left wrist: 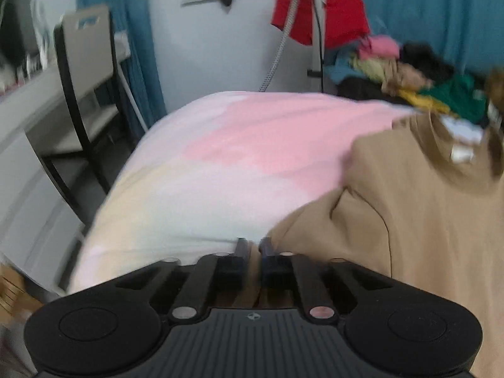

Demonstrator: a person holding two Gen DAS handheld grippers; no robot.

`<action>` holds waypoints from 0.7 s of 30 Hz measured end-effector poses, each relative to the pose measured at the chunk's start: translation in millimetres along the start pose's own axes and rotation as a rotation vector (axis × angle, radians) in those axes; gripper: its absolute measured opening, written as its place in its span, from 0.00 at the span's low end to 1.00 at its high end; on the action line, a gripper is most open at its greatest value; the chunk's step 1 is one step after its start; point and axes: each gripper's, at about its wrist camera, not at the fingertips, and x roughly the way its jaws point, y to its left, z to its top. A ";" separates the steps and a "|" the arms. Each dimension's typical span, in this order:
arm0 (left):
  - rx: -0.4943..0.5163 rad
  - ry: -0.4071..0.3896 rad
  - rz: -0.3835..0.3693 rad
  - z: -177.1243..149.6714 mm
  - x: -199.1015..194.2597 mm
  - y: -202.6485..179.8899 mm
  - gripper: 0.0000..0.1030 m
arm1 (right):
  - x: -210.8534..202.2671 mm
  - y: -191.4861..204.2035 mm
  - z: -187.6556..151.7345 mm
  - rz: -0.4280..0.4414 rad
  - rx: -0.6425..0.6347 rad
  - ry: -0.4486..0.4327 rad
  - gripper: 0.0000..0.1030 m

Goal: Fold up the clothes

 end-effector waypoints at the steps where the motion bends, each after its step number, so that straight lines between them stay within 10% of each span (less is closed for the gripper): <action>1: 0.009 -0.026 0.034 2.3 -4.2 -1.4 0.05 | 0.0 -0.3 0.0 -0.003 -0.002 0.000 0.71; 6: -0.065 -0.216 0.230 13.2 -34.0 7.1 0.05 | -3.2 -0.1 2.1 -0.015 -0.010 -0.025 0.71; 10: -0.120 -0.140 0.313 6.0 -15.8 6.0 0.06 | -6.3 4.1 2.6 -0.032 -0.053 -0.051 0.71; 21: -0.195 -0.206 0.118 -30.0 -100.2 -4.9 0.61 | -34.7 13.3 2.3 -0.043 -0.206 -0.152 0.70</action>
